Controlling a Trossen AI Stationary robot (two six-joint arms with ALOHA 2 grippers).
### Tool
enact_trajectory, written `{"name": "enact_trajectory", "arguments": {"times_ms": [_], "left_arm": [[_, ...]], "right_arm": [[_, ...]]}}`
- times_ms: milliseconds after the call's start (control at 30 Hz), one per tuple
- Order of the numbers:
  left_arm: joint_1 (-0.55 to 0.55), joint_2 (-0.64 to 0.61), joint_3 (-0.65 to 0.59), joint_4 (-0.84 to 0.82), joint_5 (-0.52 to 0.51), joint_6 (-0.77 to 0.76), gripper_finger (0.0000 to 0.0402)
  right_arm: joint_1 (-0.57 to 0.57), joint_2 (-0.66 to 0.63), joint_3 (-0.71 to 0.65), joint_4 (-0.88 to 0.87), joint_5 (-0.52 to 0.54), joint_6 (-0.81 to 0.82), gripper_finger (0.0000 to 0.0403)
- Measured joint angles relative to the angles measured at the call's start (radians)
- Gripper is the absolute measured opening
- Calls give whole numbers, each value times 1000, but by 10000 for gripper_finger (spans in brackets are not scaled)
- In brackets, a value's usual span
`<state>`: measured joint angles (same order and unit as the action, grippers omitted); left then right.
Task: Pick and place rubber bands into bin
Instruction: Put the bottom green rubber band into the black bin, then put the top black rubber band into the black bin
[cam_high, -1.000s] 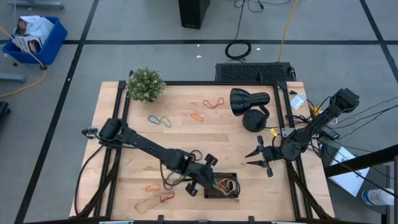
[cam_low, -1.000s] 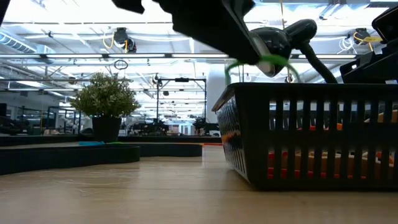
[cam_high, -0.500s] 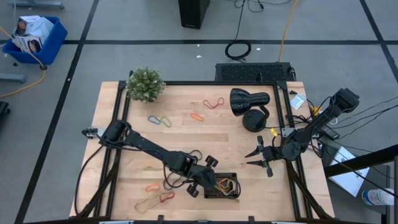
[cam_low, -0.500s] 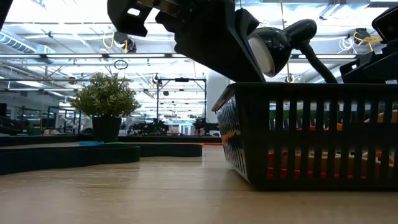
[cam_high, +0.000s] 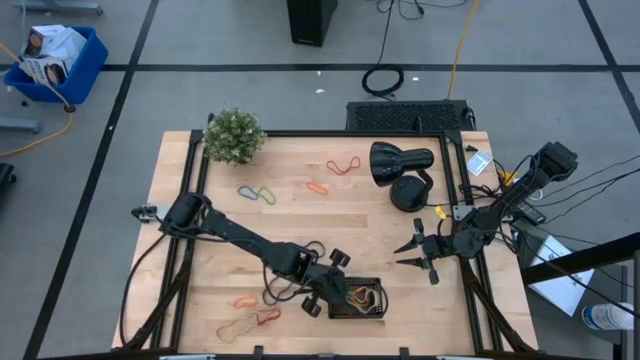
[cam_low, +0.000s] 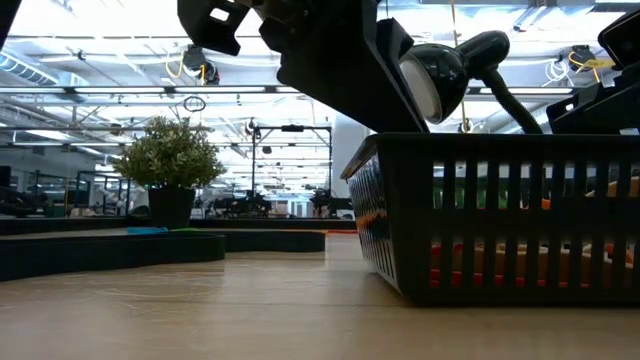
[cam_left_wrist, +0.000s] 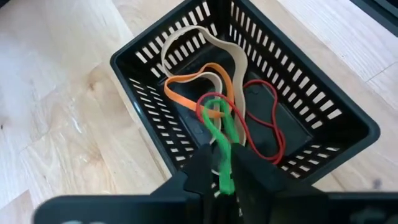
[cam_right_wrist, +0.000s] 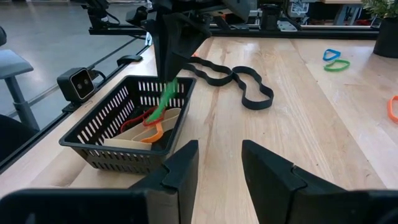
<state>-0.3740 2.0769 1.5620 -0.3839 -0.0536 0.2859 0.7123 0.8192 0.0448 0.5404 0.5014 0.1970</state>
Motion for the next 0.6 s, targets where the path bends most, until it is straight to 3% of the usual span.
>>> {"name": "enact_trajectory", "arguments": {"times_ms": [333, 600], "left_arm": [[1, -32, 0, -47, -3, -1, 115], [3, -190, 1, -281, -142, -48, 115]], "right_arm": [[0, 0, 0, 0, 0, 0, 117], [0, 0, 0, -19, 0, 9, 121]]}}
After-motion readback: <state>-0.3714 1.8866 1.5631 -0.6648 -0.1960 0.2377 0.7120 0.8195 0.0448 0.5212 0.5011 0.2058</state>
